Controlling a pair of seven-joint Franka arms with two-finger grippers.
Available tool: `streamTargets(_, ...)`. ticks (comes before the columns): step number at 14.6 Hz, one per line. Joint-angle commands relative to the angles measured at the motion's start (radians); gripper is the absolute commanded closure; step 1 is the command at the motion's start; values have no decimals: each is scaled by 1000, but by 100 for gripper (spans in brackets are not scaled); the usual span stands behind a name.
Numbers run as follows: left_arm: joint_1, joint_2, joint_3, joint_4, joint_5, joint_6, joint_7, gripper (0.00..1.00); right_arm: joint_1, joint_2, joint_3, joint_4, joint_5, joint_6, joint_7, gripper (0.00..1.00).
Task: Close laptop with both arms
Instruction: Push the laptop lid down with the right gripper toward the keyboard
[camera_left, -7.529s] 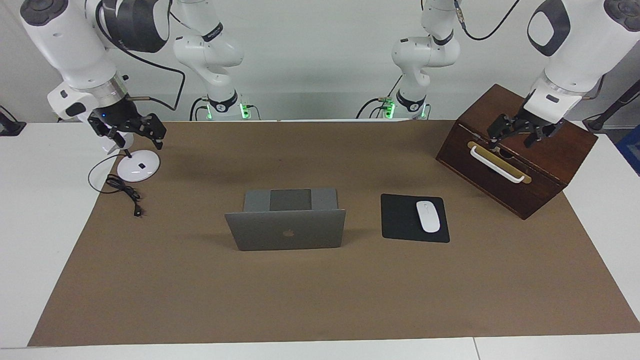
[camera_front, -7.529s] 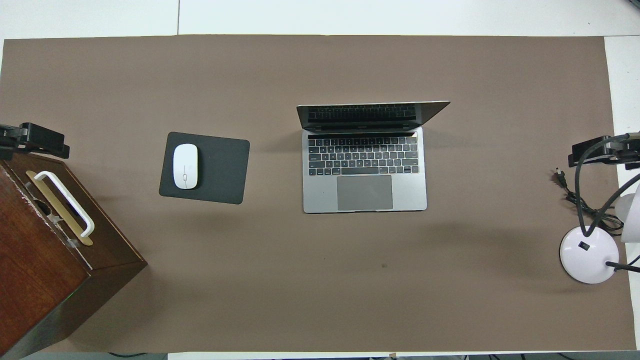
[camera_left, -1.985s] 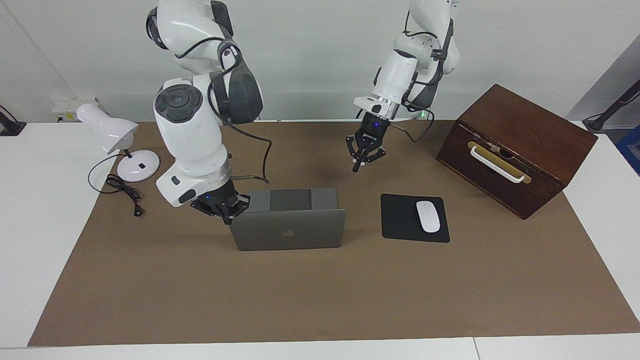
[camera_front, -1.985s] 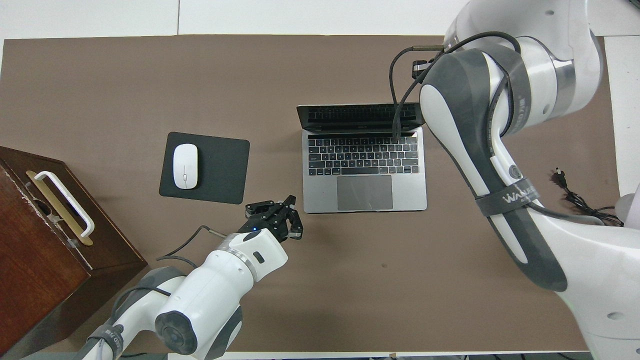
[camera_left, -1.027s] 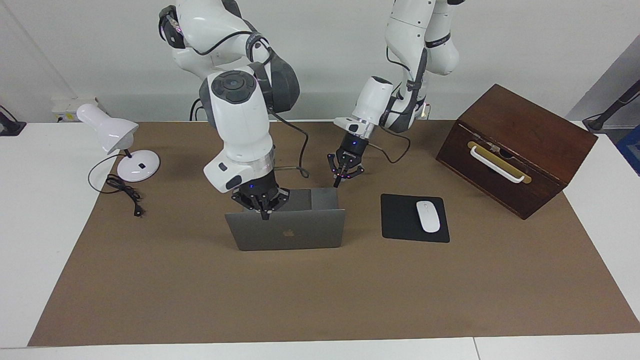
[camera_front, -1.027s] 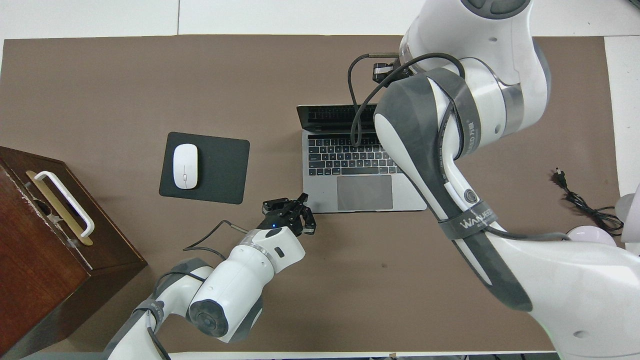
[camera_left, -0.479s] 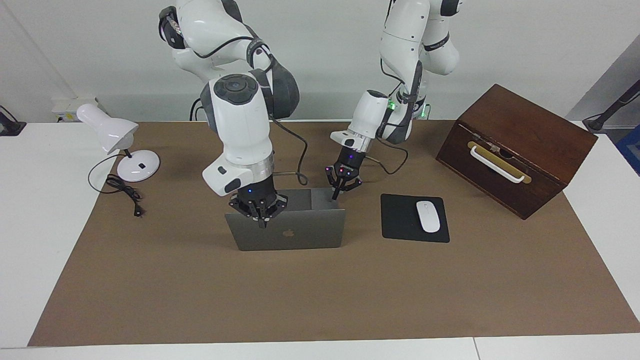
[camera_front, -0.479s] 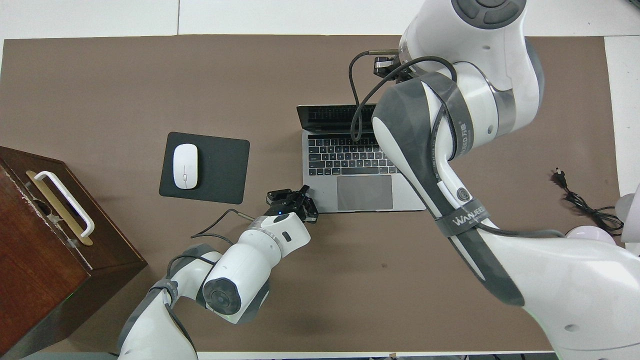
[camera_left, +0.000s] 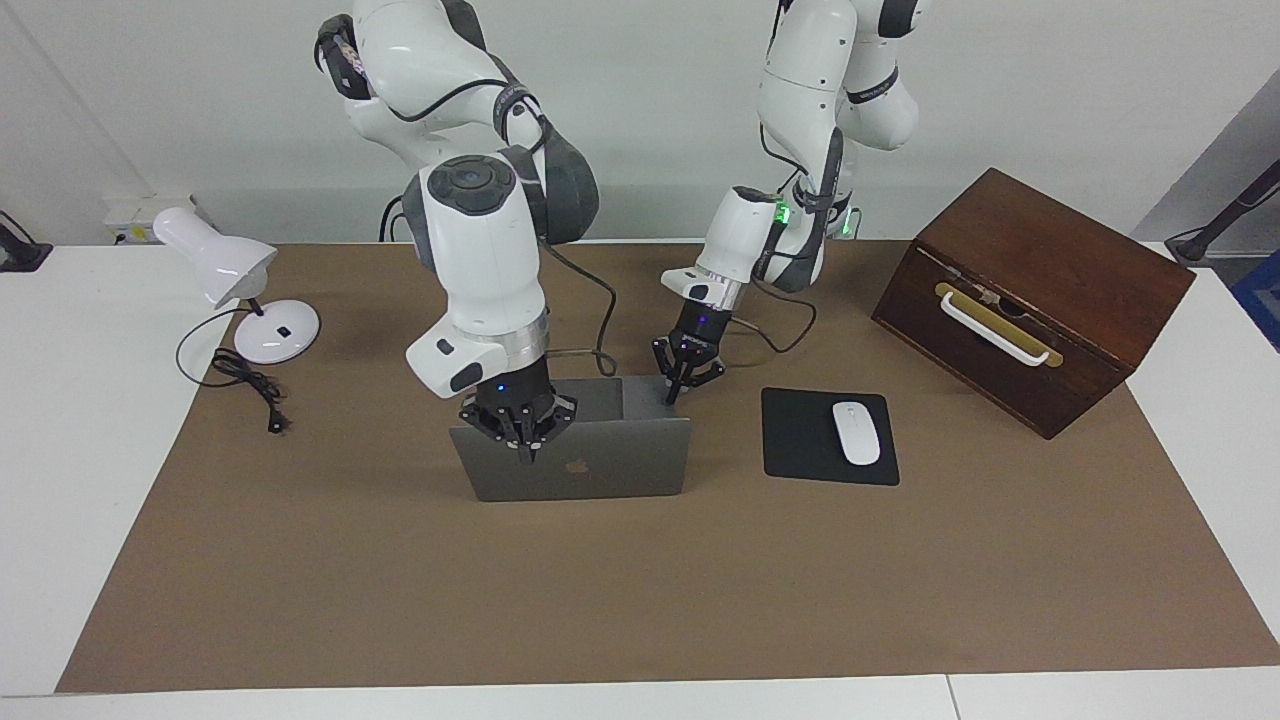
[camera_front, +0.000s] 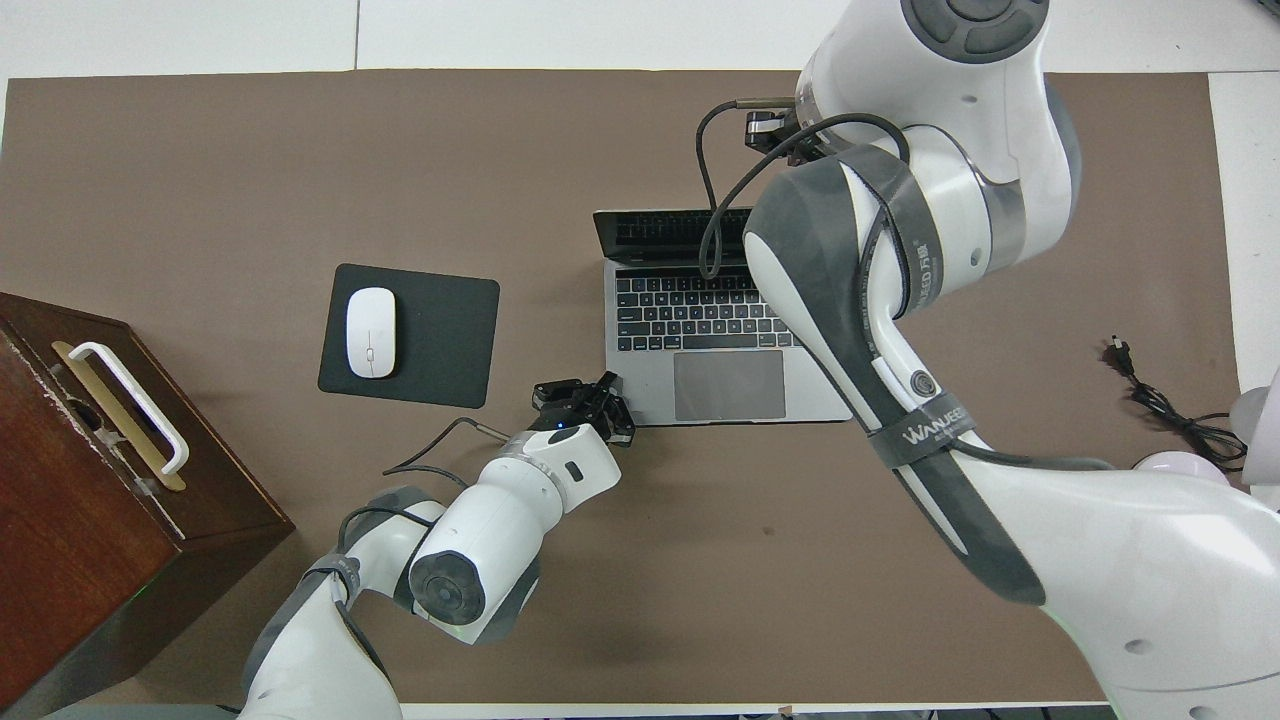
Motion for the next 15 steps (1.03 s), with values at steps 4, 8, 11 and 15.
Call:
streamTargets(4,-18,23,2,23,5,21,3,100,-14,-18,12,-66,36,-7,-27,100)
streamTargets(8,-29,40,3,21,5,20,8,100,-13,-32,12,-100,107,-30,-27,100)
streamTargets(11,-29,43,3,17,6,20,8,100,-10,-35,12,-100,129,-90,-27,100)
streamTargets(15,-29,40,3,3,12,21,11,100,-14,-38,18,-101,201,-179,-27,100)
